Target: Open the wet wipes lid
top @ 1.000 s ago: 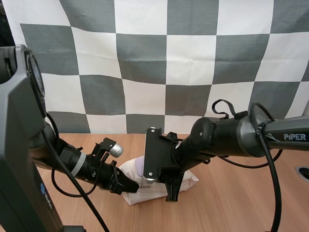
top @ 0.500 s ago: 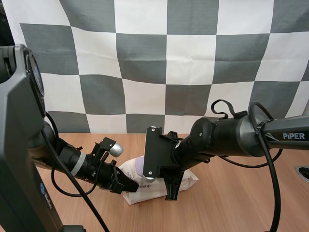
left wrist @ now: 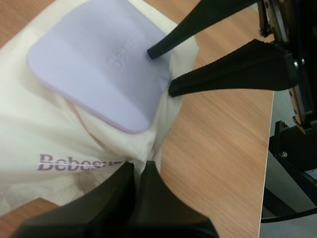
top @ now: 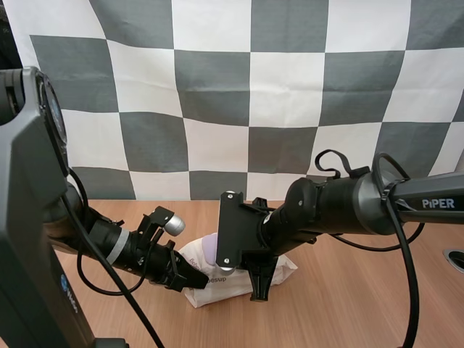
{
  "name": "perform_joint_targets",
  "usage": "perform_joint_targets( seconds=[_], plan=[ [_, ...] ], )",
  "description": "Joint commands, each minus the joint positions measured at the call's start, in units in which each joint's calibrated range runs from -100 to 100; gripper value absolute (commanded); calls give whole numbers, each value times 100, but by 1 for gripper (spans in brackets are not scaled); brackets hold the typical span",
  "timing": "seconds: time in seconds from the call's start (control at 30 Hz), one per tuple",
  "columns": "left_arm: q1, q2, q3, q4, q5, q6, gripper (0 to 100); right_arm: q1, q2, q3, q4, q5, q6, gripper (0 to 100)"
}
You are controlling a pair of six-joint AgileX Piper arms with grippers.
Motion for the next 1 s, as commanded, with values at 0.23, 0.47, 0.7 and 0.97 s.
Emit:
perform_joint_targets(
  seconds=[0.23,0.47,0.7,0.97],
  plan=[
    [-3,4,4,-25,0,-6,0,1,0,-2,15,99,2,47],
    [-3,4,4,-60,0,-46,0,1,-16,-2,-318,548,316,58],
    [-3,4,4,-70,0,-46,0,1,-16,-2,-982,72,521,58],
    [-3,4,4,-68,0,-14,0,45,-16,-2,-1176,-1111,337,58]
  ],
)
